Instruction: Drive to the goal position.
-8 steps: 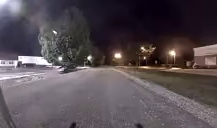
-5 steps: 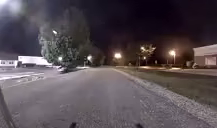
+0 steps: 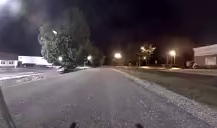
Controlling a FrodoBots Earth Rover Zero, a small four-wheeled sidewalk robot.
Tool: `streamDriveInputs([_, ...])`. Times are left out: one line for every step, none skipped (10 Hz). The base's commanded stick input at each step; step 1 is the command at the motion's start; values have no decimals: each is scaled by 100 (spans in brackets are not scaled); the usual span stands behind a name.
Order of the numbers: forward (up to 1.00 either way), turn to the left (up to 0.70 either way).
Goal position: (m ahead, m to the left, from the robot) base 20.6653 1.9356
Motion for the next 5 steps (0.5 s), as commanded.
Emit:
streamDriveInputs([50, 0])
streamDriveInputs([50, 0])
streamDriveInputs([50, 0])
streamDriveInputs([50, 0])
streamDriveInputs([50, 0])
